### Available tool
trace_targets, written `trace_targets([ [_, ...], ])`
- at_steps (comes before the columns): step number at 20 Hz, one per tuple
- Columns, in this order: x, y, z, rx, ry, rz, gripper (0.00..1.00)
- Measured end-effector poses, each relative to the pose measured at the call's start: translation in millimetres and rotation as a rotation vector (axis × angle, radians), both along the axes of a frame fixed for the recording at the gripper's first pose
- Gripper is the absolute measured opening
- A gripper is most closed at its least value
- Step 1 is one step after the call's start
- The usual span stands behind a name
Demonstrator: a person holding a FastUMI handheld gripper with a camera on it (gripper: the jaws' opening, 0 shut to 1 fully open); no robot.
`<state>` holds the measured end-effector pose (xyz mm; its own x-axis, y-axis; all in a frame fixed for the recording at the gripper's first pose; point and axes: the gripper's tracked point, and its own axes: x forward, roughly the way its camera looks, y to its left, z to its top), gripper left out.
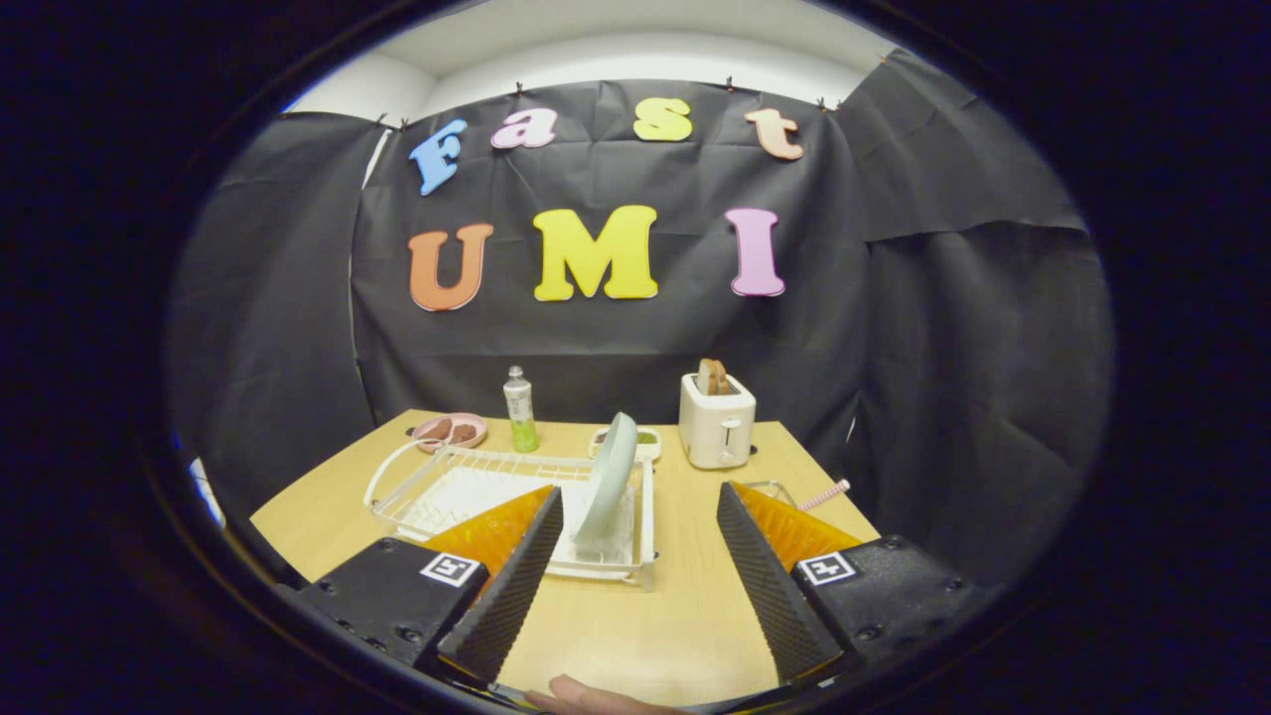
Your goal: Take the plate from the dish rack, then take the spoon from the basket and place it into the plate.
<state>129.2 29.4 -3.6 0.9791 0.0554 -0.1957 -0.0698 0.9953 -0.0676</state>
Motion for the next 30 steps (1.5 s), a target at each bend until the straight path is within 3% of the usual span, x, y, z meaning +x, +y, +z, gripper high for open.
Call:
trace_targets([
  [6, 101, 25, 11, -0.167, 0.212, 0.002, 1.00],
  [9, 141, 37, 8, -0.183, 0.330, -0.003, 1.00],
  [13, 184, 35, 0, -0.205, 0.435, -0.078, 1.00],
  [15, 198, 34, -6, -0.221, 0.496, -0.115, 0.95],
  [19, 211, 26, -15, -0.291, 0.608, -0.191, 0.62],
  [22, 216, 30, -18, -0.265, 0.702, -0.219, 0.36],
  [26, 207, 18, -18, -0.396, 0.814, -0.266, 0.22],
  [30, 203, 30, -2, -0.506, 0.784, -0.319, 0.15],
])
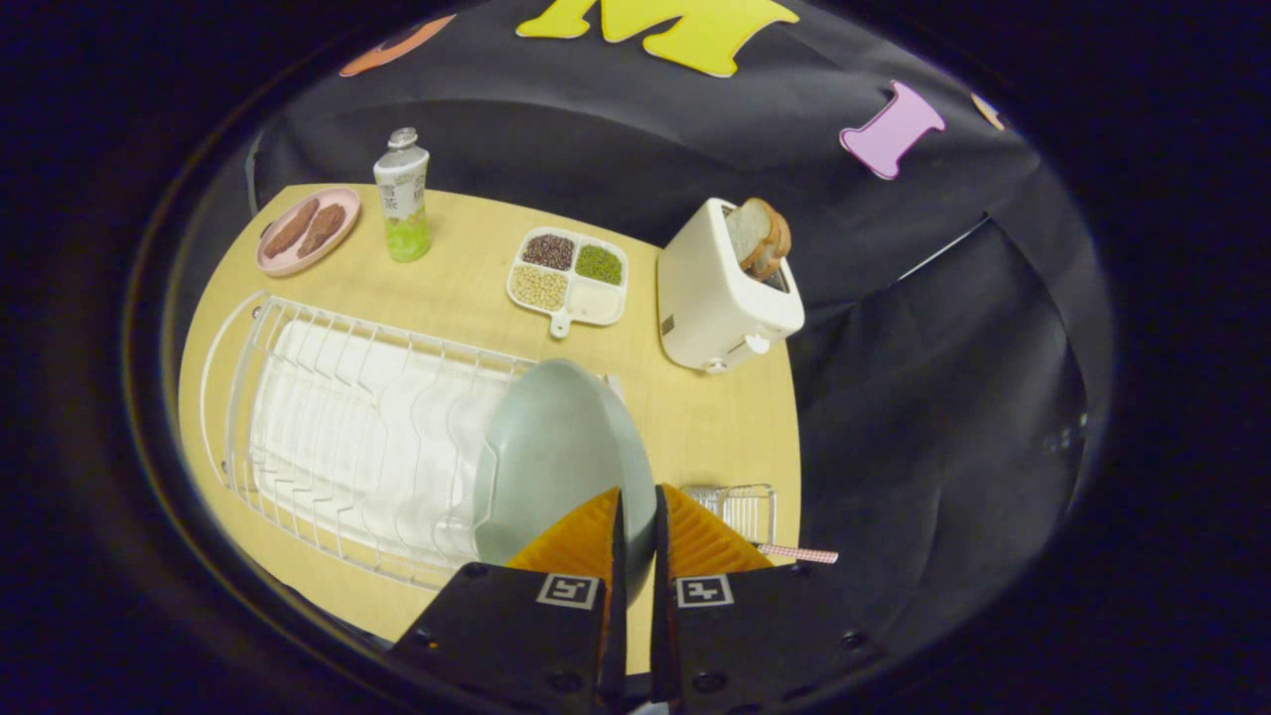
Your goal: Take the plate from the dish rack, then take the spoon from the basket and place it into the plate.
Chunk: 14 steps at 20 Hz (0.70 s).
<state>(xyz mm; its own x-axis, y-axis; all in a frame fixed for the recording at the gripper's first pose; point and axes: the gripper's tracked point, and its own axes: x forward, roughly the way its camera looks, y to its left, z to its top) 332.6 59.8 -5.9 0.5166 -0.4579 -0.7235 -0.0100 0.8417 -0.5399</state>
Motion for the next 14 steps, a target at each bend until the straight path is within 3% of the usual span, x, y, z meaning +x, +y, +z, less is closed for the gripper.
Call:
trace_targets([
  [14, -20, 40, 25, -0.229, -0.271, -0.126, 0.14],
])
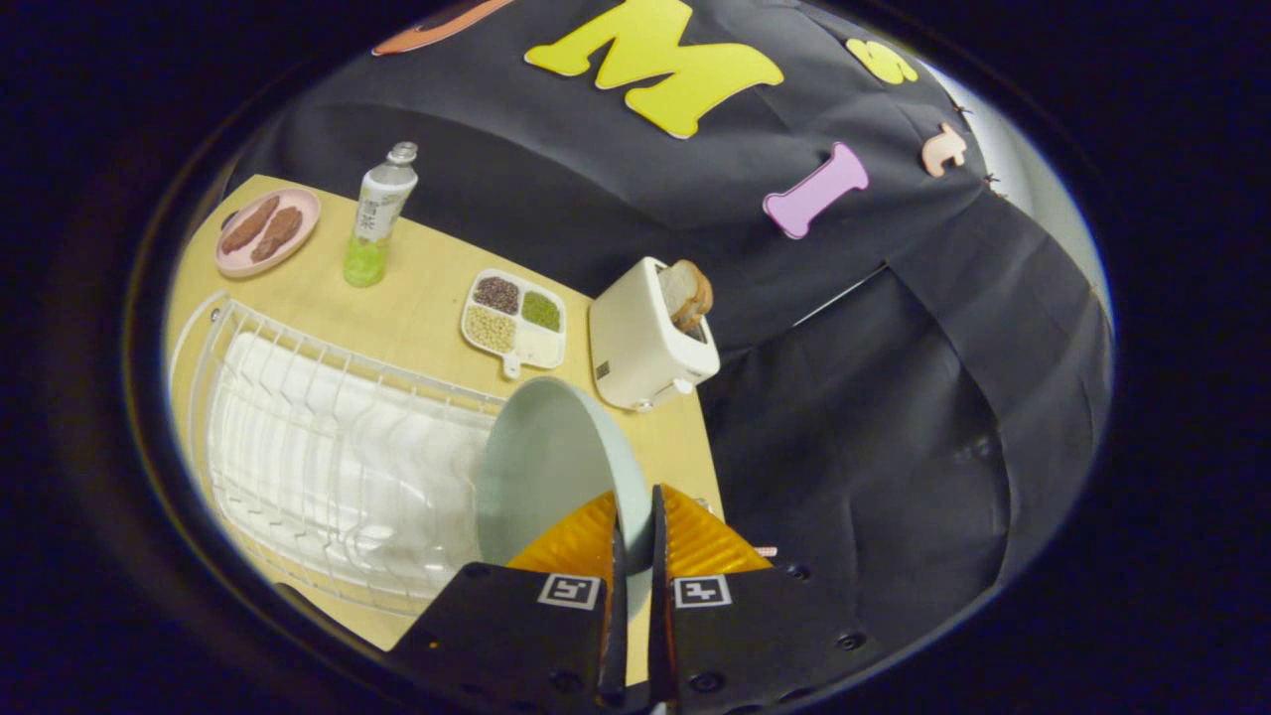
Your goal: Take the plate from the dish rack, then take the spoon from the basket and place it into the plate.
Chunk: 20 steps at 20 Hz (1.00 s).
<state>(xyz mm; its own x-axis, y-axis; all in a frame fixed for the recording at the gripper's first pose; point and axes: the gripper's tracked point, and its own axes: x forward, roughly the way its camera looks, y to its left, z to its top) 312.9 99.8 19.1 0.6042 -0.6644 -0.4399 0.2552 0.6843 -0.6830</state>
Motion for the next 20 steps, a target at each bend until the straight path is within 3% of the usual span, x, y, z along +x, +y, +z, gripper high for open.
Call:
trace_targets([
  [5, -20, -13, 14, 0.140, -0.095, 0.011, 0.14],
  [10, -65, -16, 10, 0.403, -0.095, 0.142, 0.14],
  [18, -157, -16, -65, 0.809, -0.091, 0.384, 0.14],
  [20, -173, -19, -103, 0.887, -0.098, 0.393, 0.14],
])
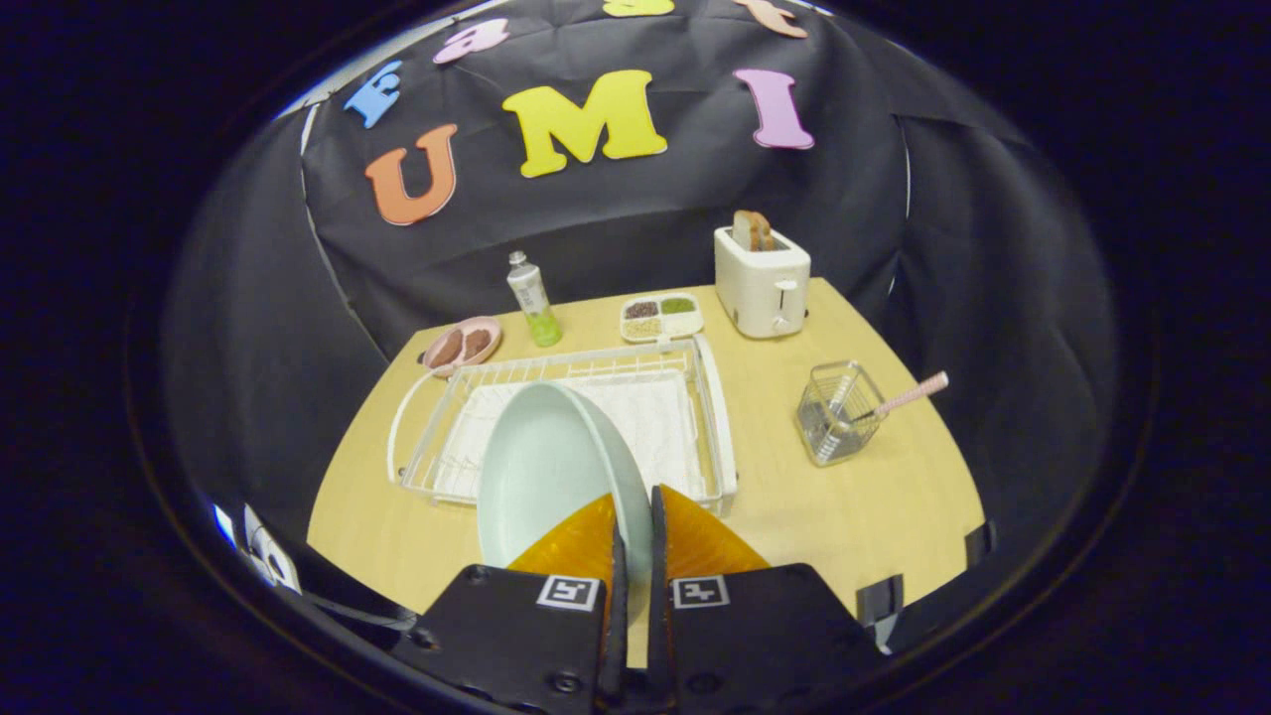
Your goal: Take the plate from the dish rack, then take the spoon from the basket and place it into the plate.
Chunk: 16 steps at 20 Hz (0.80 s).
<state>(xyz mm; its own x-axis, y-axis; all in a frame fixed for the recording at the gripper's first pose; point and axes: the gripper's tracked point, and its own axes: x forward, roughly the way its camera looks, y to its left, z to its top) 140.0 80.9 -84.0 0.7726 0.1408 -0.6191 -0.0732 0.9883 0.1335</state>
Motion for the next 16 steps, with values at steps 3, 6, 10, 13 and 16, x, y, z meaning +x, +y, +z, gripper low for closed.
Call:
trace_targets([
  [3, -17, 1, -58, 0.068, 0.038, 0.029, 0.14],
  [6, -22, -15, -98, 0.015, 0.028, 0.021, 0.14],
  [10, -18, -31, -128, 0.036, -0.008, 0.026, 0.14],
  [13, -17, -42, -146, 0.094, 0.000, 0.051, 0.14],
  [16, -15, -49, -158, 0.123, -0.003, 0.067, 0.15],
])
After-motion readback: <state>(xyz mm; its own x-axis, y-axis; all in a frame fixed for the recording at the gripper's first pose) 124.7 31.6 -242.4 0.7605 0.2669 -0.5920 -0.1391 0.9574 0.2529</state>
